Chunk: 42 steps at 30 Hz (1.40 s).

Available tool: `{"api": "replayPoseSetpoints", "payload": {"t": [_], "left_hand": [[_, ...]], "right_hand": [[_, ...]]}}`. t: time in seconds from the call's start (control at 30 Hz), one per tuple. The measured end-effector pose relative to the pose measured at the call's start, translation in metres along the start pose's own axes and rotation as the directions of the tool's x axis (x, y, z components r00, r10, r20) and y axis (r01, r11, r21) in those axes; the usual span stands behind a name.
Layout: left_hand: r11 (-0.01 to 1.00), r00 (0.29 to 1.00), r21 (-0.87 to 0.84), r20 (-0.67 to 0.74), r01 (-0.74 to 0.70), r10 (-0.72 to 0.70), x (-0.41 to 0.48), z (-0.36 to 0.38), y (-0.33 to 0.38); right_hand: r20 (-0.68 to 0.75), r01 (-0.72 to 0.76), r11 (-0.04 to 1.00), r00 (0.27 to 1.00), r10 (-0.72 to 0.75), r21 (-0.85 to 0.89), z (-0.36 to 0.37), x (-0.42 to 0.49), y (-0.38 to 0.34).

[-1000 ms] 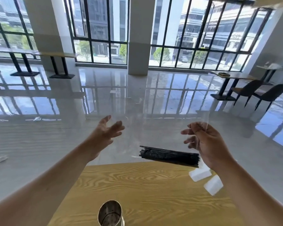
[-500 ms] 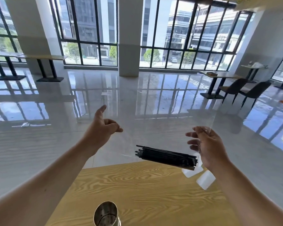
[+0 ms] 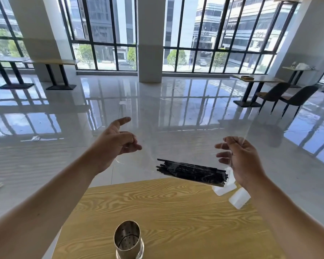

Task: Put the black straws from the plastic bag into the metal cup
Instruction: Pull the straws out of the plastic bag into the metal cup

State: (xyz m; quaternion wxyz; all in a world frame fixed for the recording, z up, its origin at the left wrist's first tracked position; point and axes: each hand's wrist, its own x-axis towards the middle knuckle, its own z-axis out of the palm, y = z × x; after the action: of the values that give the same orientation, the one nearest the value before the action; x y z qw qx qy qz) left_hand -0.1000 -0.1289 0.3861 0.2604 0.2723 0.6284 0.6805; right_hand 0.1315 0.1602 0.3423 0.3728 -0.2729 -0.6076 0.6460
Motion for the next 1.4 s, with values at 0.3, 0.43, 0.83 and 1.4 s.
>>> {"api": "replayPoseSetpoints", "payload": {"t": [0.3, 0.43, 0.83, 1.4], "left_hand": [[0.989, 0.989, -0.030, -0.036, 0.145, -0.146, -0.019, -0.027, -0.062], [0.986, 0.985, -0.020, -0.050, 0.166, -0.167, -0.023, -0.034, -0.091], [0.943, 0.959, -0.195, -0.034, 0.270, -0.282, -0.022, -0.032, -0.149], [0.923, 0.948, -0.261, -0.067, 0.283, -0.310, -0.049, -0.045, -0.169]], "right_hand": [[0.063, 0.027, 0.989, 0.998, -0.018, -0.147, 0.011, -0.011, 0.019], [0.078, 0.003, 0.986, 0.997, 0.011, -0.169, 0.017, -0.016, 0.031], [0.102, -0.058, 0.965, 0.991, 0.087, -0.256, 0.022, -0.028, 0.065], [0.147, -0.152, 0.939, 0.968, 0.205, -0.308, 0.026, -0.039, 0.088]]}}
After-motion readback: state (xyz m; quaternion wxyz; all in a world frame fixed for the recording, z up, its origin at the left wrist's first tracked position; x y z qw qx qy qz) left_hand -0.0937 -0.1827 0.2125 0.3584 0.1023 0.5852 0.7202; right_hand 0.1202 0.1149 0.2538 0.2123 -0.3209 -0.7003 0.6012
